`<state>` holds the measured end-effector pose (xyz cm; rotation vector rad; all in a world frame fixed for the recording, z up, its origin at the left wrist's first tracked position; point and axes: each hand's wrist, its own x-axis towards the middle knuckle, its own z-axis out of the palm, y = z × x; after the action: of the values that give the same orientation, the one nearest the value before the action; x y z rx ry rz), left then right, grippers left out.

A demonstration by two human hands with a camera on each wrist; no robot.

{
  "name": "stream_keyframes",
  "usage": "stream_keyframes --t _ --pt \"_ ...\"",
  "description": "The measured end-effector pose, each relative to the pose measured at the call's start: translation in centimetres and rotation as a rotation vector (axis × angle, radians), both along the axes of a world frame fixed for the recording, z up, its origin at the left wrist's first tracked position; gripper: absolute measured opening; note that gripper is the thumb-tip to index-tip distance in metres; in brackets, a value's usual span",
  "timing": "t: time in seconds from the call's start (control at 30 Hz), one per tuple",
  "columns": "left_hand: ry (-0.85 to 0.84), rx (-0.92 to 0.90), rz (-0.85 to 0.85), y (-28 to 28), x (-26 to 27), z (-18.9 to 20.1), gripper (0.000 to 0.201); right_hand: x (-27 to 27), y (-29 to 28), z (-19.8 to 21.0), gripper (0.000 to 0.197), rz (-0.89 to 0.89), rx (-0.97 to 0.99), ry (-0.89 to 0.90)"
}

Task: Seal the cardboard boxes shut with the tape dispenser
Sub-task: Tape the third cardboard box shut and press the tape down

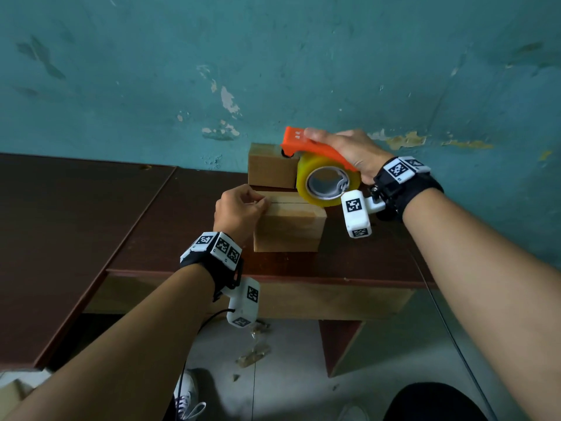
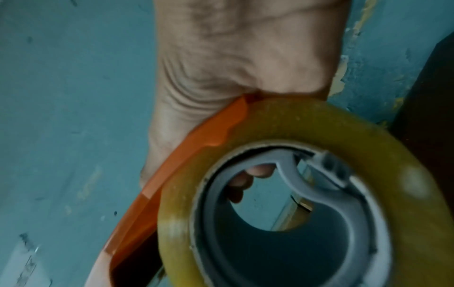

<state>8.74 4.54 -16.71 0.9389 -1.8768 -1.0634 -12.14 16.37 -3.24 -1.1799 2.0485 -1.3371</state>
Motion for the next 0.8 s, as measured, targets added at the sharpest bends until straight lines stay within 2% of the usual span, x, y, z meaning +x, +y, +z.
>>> stream_keyframes --t 0.1,0.2,0.27,0.53,0.57,0.63,0.7,0.8 --pt "0.003 0.008 0.011 0.0 0.0 0.0 0.016 0.5 -1.3 -0.1 0.097 0.066 0.098 0.121" --pt "0.007 0.014 0.007 0.0 0.0 -0.1 0.015 0.8 -2.3 -0.3 0.078 0.103 0.151 0.193" --pt "0.013 0.003 0.002 0.2 0.0 -0.1 0.015 0.8 -3.1 -0.3 0.080 0.104 0.172 0.215" --pt "0.049 0.047 -0.004 0.2 0.0 -0.2 0.015 0.9 -5.8 0.0 0.110 0.157 0.307 0.336" --pt "0.056 0.048 -0.007 0.3 0.0 -0.2 0.014 0.9 -6.0 0.1 0.110 0.162 0.320 0.349" --pt "0.067 0.045 -0.014 0.2 -0.1 -0.6 0.014 1.1 -6.1 0.3 0.094 0.167 0.351 0.384" --pt "0.079 0.107 -0.042 -0.2 0.0 -1.0 0.017 1.5 -6.2 0.4 0.078 0.168 0.367 0.404" --pt "0.187 0.405 -0.120 -0.6 0.6 -0.3 0.028 2.1 -6.5 0.4 0.072 0.162 0.375 0.431"
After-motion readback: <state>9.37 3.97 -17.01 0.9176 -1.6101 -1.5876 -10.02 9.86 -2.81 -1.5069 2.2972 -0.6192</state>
